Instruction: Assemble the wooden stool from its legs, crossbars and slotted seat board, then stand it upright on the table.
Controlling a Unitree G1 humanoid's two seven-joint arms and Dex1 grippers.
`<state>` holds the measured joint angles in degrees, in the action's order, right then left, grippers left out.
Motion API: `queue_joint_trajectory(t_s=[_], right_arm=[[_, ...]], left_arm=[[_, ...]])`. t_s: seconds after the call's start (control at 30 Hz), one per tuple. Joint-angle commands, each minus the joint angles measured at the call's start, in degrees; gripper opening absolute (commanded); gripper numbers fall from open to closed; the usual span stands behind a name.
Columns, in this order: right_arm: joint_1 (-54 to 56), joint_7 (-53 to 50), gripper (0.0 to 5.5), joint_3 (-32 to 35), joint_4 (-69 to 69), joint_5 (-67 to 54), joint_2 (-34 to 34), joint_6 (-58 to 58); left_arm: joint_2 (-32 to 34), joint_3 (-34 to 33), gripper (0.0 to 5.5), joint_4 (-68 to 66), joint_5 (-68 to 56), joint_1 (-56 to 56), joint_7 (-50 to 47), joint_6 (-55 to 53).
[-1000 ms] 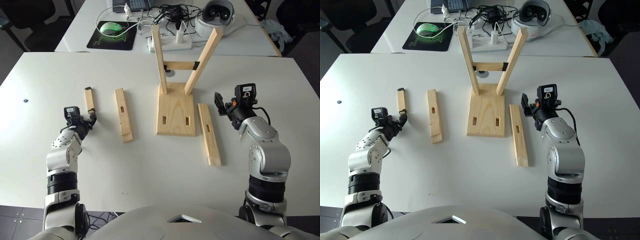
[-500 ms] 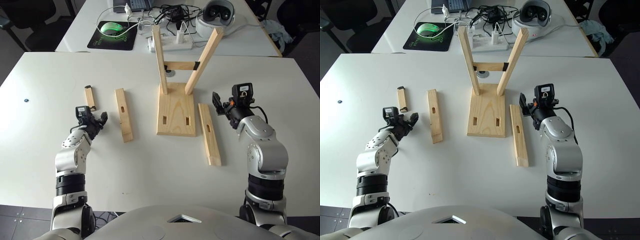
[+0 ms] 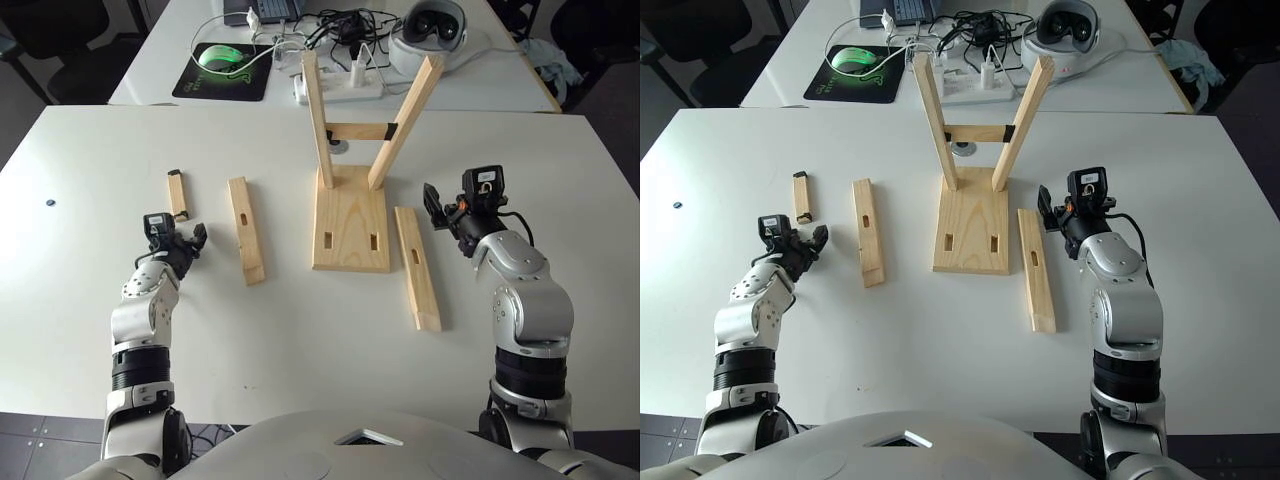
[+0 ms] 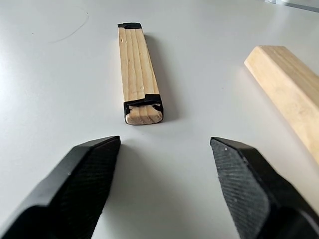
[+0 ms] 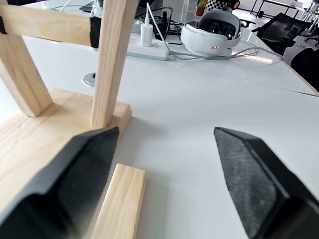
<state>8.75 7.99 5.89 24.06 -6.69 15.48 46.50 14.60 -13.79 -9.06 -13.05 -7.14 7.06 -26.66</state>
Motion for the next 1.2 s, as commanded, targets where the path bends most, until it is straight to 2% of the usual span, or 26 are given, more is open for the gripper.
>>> queue_joint_trajectory(t_s=[0.03, 0.87, 1.2], right_arm=[[-0.45, -0.4, 3.56, -0.13, 0.64, 0.1, -0.33, 0.17], [1.69, 0.12, 3.56, -0.93, -0.21, 0.14, 0.21, 0.73], [3.08, -0.16, 3.58, -1.03, -0.82, 0.08, -0.07, 0.68]], left_arm=[[-0.05, 0.07, 3.4, -6.47, 0.94, 1.1, -0.33, -1.88], [4.47, -0.09, 3.4, -35.91, 3.07, -13.81, 4.68, 12.62], [4.84, 0.36, 2.03, -38.92, 3.05, -14.42, 7.15, 14.17]])
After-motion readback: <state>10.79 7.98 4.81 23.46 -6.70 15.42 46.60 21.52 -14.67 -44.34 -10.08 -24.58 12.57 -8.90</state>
